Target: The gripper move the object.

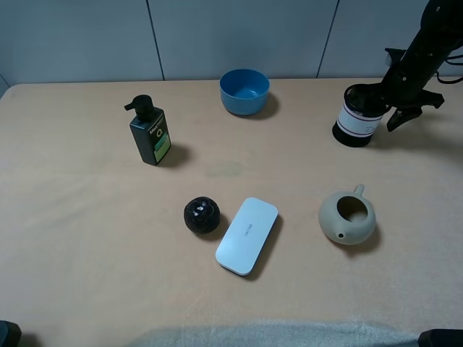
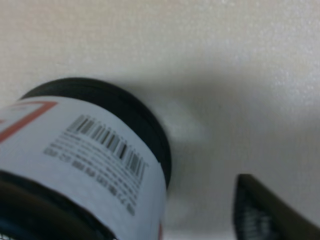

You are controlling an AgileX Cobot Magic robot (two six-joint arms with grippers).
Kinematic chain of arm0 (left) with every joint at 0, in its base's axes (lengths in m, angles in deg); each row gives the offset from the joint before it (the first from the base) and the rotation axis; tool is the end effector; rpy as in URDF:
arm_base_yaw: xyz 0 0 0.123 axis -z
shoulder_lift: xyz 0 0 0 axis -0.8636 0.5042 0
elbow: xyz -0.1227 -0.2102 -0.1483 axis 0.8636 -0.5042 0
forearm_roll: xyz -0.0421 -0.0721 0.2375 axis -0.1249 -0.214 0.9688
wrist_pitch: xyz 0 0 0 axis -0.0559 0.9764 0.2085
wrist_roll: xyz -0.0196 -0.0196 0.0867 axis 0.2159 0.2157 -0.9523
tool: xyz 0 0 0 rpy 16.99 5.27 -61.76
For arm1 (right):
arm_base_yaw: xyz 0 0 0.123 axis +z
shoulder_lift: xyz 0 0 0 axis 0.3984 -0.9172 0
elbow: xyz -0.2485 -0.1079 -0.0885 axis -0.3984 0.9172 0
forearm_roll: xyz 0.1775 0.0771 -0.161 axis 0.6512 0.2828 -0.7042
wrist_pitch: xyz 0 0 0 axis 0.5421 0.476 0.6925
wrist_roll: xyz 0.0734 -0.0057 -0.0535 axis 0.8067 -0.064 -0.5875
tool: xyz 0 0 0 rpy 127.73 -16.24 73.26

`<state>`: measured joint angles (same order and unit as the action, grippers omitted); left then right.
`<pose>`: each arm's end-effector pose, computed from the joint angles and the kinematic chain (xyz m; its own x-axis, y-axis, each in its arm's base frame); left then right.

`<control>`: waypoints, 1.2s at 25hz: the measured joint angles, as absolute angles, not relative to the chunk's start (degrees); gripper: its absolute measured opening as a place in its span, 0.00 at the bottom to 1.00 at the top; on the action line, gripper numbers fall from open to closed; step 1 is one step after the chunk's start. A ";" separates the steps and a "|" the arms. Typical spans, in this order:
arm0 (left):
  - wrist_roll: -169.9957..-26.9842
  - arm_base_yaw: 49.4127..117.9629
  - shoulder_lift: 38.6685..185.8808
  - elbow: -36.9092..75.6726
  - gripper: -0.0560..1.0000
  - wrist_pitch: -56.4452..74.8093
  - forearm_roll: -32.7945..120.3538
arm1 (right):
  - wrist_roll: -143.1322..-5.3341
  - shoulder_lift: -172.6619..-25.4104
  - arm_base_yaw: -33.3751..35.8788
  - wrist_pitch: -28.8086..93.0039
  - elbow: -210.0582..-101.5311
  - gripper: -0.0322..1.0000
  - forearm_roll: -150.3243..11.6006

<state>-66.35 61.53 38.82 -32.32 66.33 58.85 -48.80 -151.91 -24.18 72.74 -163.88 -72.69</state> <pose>-0.0043 0.0023 0.2733 -0.4653 0.0616 -0.8830 0.0321 0.9981 0.0527 0.4318 0.0003 0.1212 -0.9864 0.1081 -0.1238 0.0997 0.9924 0.0725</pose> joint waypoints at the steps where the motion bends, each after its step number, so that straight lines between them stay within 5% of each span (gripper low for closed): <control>1: -66.35 61.53 38.82 -32.32 0.94 66.33 58.85 | -48.80 -151.91 -24.18 72.74 -163.88 0.36 -72.69; 4: -66.35 61.53 38.82 -32.32 0.94 66.33 58.85 | -48.64 -151.91 -24.18 72.70 -163.88 0.26 -72.69; 30: -66.35 61.53 38.82 -32.32 0.94 66.33 58.85 | -47.32 -144.66 -24.18 76.64 -164.15 0.24 -71.77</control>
<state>-66.35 61.53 38.82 -32.32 66.33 58.85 -47.32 -144.66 -24.18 76.64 -164.15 -71.77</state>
